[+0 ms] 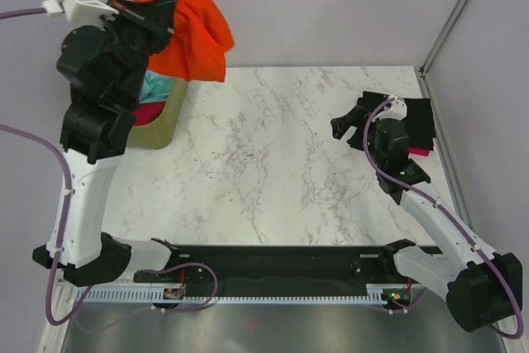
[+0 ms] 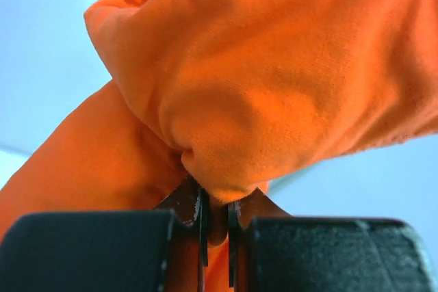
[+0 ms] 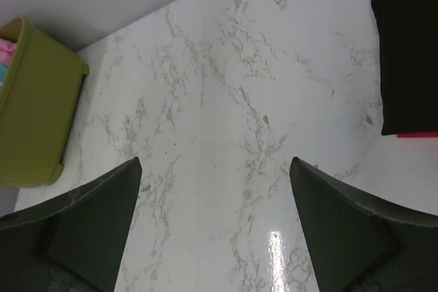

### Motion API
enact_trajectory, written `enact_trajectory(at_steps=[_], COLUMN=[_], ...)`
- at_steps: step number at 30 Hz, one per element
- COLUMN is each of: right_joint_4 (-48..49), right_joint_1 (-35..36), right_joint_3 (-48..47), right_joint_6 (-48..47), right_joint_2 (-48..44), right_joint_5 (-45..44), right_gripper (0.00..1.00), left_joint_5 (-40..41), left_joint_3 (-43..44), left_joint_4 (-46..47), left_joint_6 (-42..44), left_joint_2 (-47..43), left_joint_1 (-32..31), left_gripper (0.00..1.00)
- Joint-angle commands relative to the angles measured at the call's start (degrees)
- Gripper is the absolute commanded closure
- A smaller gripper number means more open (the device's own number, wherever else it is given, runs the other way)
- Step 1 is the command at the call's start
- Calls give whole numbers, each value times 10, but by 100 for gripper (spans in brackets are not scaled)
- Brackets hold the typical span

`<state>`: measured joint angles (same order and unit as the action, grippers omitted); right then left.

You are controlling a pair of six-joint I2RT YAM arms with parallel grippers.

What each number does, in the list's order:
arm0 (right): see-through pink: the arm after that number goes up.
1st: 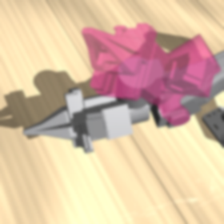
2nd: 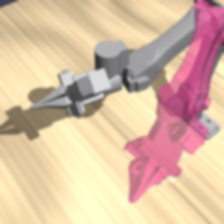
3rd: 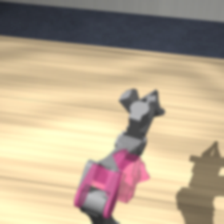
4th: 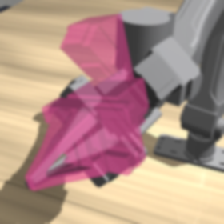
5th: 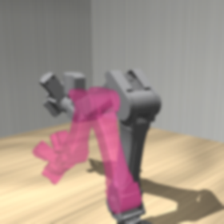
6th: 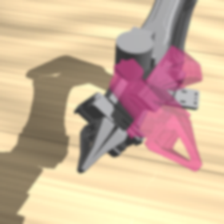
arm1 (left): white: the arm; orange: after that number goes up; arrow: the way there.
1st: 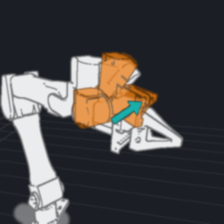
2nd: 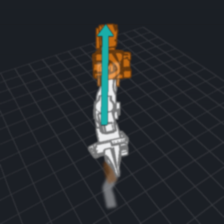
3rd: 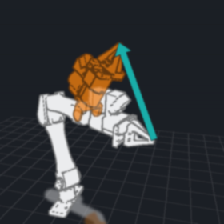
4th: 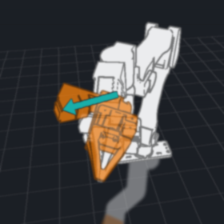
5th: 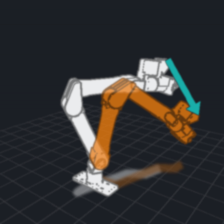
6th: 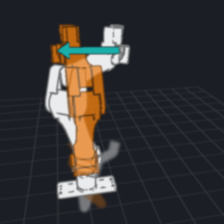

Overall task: Fold and stack the t-shirts
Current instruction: Move the tshirt to the center of the board

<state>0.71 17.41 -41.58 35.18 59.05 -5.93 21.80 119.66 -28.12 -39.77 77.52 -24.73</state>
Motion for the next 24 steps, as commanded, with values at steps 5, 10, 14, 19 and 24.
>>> enact_trajectory(at_steps=[5, 10, 14, 19, 24], right_joint_4=[9, 14, 14, 30, 46], right_joint_1=[0, 0, 1, 2, 5], right_joint_3=[3, -7, -23, -30, -44], right_joint_6=[-19, -30, -32, -29, -28], right_joint_2=[-39, -5, 43, 113, 191], right_joint_5=[-31, 14, 58, 94, 103], right_gripper=[2, 2, 2, 13, 23], left_joint_5=[-170, -18, 1, -39, -110], left_joint_3=[-183, -178, -217, -351, -473], left_joint_4=[1, -83, -84, -43, 101], left_joint_6=[-20, 17, 29, -15, -47], left_joint_2=[146, 119, 73, 44, 76], left_joint_1=[-63, -88, -88, -88, -102], left_gripper=[91, 0, 1, 1, 8])
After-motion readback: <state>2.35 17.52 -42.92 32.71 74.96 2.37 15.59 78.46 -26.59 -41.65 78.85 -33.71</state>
